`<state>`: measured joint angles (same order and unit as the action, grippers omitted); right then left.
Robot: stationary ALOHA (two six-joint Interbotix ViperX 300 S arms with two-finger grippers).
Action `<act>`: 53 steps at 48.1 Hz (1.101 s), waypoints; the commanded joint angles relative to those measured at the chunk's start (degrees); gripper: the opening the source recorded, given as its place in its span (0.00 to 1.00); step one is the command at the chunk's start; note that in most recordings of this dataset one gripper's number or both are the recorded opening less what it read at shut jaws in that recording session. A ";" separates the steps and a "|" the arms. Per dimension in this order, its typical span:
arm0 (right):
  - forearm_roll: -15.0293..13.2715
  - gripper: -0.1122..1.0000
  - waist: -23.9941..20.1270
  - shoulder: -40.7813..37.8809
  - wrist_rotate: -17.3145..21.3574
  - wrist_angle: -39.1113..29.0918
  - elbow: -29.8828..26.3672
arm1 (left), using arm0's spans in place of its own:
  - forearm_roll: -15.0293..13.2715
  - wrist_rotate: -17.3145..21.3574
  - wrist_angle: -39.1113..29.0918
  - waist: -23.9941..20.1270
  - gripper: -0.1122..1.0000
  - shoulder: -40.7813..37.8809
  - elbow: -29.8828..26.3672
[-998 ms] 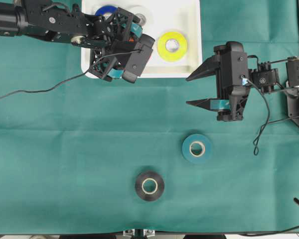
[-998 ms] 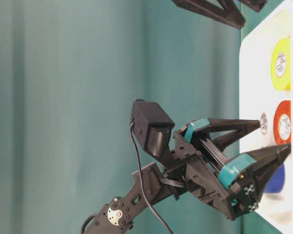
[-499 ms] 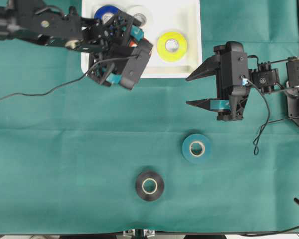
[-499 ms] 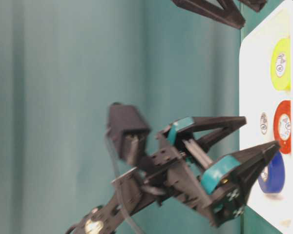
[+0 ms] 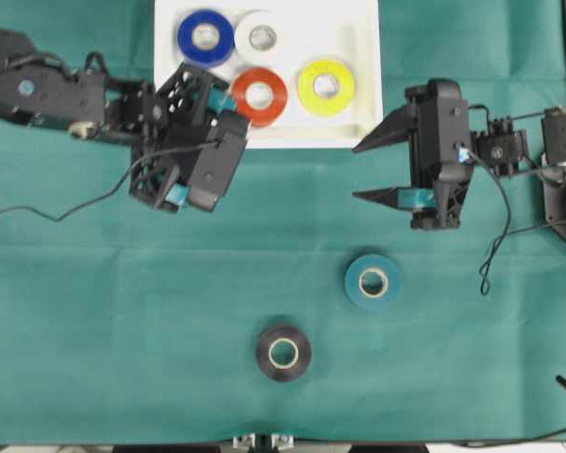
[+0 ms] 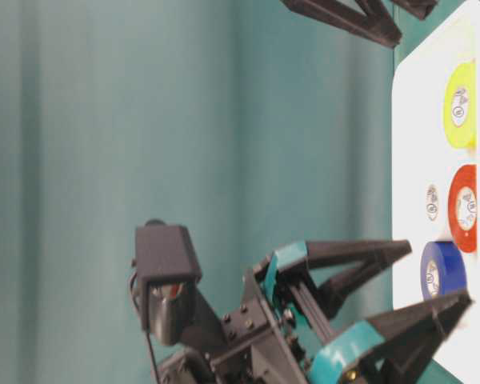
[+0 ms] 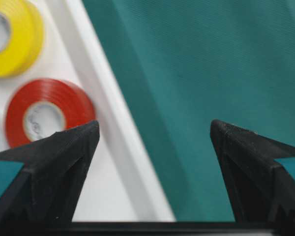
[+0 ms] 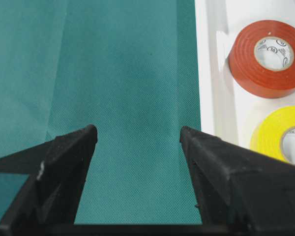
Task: Put the tape alternately from left to right into the white case.
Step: 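Release the red roll in the tray and retract the left gripper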
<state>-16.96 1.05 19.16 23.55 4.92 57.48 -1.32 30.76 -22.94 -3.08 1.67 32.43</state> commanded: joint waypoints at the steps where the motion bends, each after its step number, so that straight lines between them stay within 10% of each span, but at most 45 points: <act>1: -0.18 0.78 0.09 0.35 0.00 0.62 -0.62 | -0.18 -1.67 0.44 0.97 0.77 2.72 0.53; 24: -0.18 0.78 0.09 0.35 0.09 1.23 -0.18 | -0.18 -13.36 5.62 2.20 0.77 7.12 8.17; 53: -0.18 0.78 0.09 0.35 0.18 1.14 0.00 | -0.18 -18.37 15.38 2.81 0.77 14.24 17.67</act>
<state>-17.05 1.14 19.16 23.64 5.63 58.01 -1.41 12.48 -9.32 -0.44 14.41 50.27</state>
